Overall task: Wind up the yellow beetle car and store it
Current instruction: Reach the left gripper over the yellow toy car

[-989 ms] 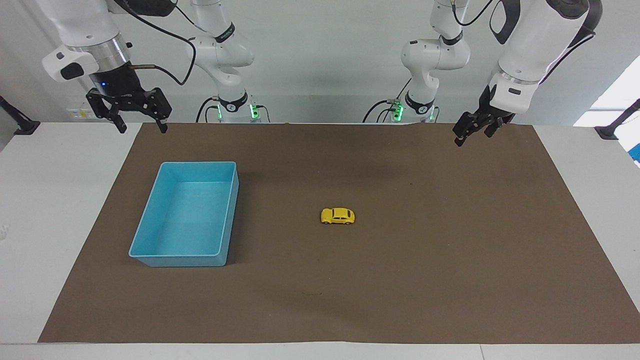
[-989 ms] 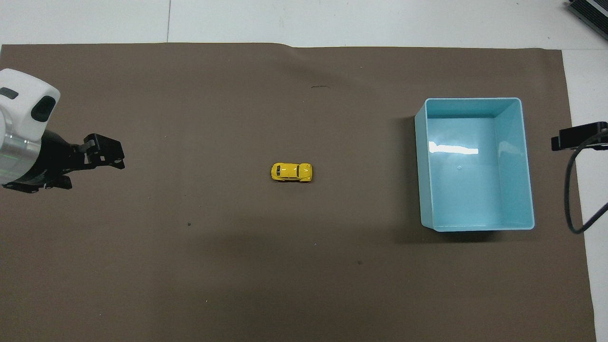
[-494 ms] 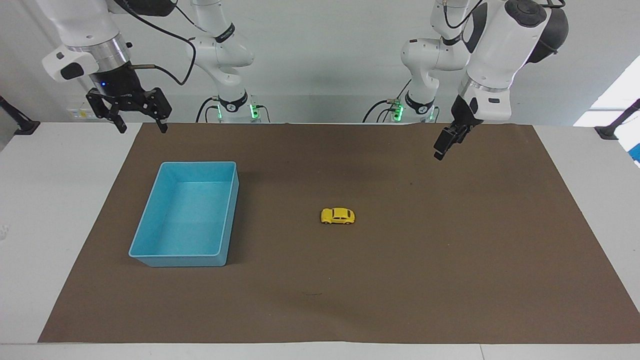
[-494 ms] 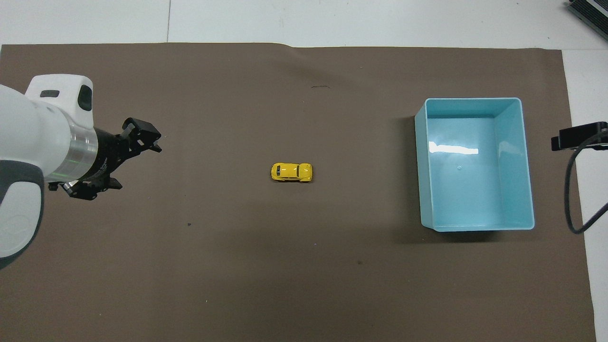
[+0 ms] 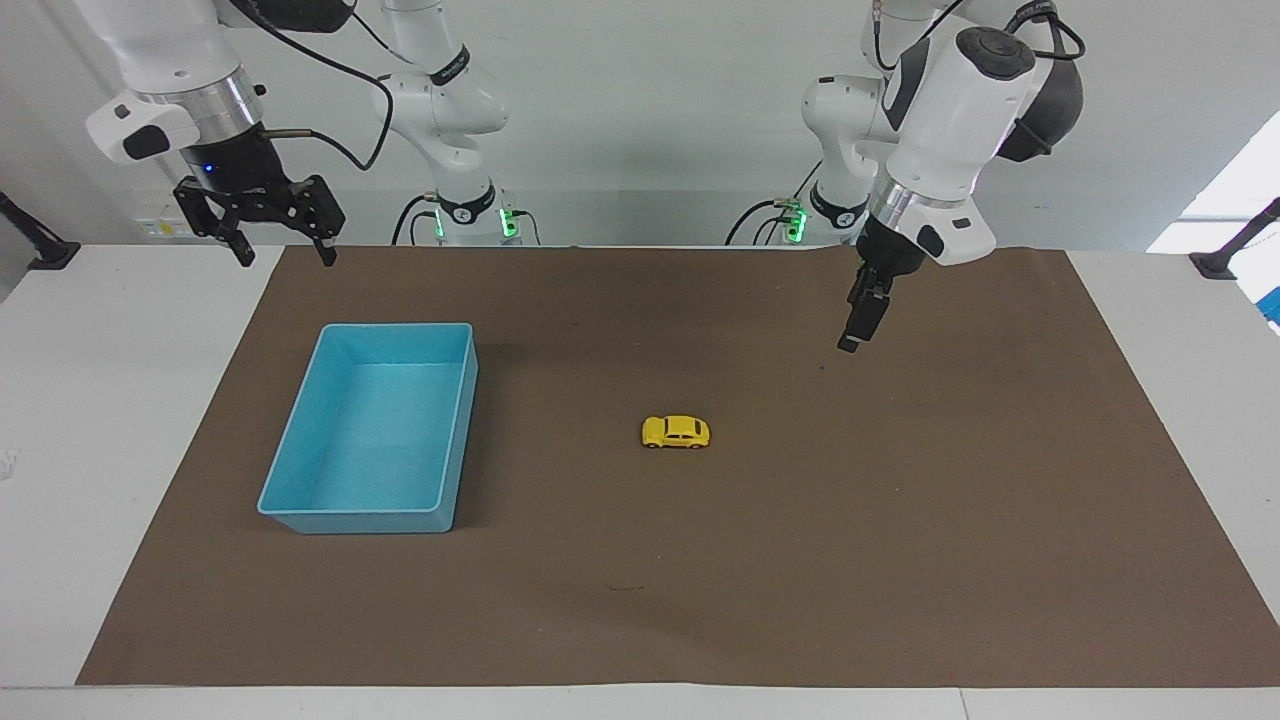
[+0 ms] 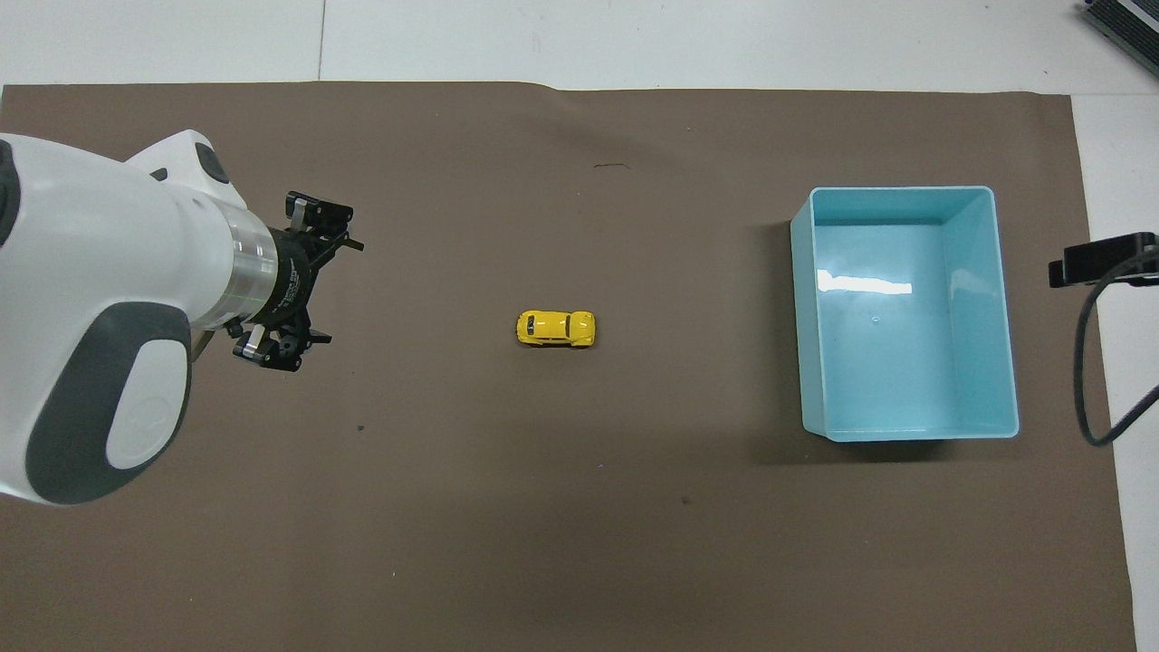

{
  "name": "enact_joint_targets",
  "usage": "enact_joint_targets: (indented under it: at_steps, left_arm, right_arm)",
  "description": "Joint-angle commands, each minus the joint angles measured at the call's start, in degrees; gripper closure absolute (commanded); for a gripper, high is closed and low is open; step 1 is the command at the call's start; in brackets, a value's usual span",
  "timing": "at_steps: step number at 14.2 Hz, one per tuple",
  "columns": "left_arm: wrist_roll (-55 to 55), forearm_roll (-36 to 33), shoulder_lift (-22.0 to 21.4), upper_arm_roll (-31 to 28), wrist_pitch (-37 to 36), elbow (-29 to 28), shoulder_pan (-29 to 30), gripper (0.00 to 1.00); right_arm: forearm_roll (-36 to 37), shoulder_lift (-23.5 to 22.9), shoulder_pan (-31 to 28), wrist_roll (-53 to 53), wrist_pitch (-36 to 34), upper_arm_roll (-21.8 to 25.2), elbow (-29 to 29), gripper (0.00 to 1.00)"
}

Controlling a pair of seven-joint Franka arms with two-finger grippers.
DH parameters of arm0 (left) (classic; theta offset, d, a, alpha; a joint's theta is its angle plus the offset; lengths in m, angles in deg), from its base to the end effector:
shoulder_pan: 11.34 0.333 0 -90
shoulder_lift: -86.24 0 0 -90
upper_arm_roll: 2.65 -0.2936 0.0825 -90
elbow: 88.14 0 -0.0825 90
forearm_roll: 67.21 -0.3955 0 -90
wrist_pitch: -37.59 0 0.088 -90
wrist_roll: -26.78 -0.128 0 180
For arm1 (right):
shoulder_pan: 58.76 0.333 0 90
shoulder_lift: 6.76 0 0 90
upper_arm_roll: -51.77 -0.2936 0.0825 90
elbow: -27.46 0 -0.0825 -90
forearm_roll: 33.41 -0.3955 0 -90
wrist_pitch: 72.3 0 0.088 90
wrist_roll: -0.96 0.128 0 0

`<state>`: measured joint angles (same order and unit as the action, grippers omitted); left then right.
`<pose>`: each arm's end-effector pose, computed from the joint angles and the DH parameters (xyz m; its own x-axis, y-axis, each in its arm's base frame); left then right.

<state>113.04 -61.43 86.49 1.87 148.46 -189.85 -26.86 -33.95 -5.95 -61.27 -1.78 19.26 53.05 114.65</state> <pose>0.5556 -0.2121 0.5126 0.3820 0.9199 -0.0887 0.9171 -0.3654 0.1592 0.5659 -0.0364 0.6155 0.9957 -0.0183 0.0906 -0.0179 -0.9998 -0.0054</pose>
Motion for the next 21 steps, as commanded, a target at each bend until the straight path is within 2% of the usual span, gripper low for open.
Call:
enact_joint_targets:
  at_steps: [1,3,7,11,14,18,21]
  left_arm:
    - [7.66,1.17,1.85,-0.92,3.89,-0.51,-2.23,0.0]
    - [11.81,1.17,3.35,-0.92,6.54,-0.43,-3.73,0.0]
    - [15.93,1.17,4.76,-0.92,7.25,-0.16,-5.14,0.0]
    - [24.2,-0.41,11.6,-1.01,8.74,2.38,-10.13,0.0]
    - [27.72,-0.86,13.46,-1.01,11.73,2.47,-11.91,0.0]
    - [30.63,-1.03,19.87,-1.1,13.23,5.02,-14.81,0.0]
    - [32.9,-1.03,20.23,-1.1,13.31,5.11,-15.33,0.0]
  right_arm:
    - [-0.07,-0.29,-0.48,1.24,0.28,-0.58,-0.54,0.0]
    - [-0.07,-0.29,-0.48,1.24,0.28,-0.58,-0.45,0.0]
    - [-0.07,-0.29,-0.48,1.24,0.28,-0.49,-0.45,0.0]
    - [0.02,-0.29,-0.48,1.24,0.2,-0.58,-0.45,0.0]
    - [-0.07,-0.29,-0.48,1.24,0.2,-0.67,-0.45,0.0]
    - [-0.07,-0.29,-0.48,1.24,0.28,-0.67,-0.45,0.0]
    - [-0.07,-0.29,-0.48,1.24,0.2,-0.67,-0.54,0.0]
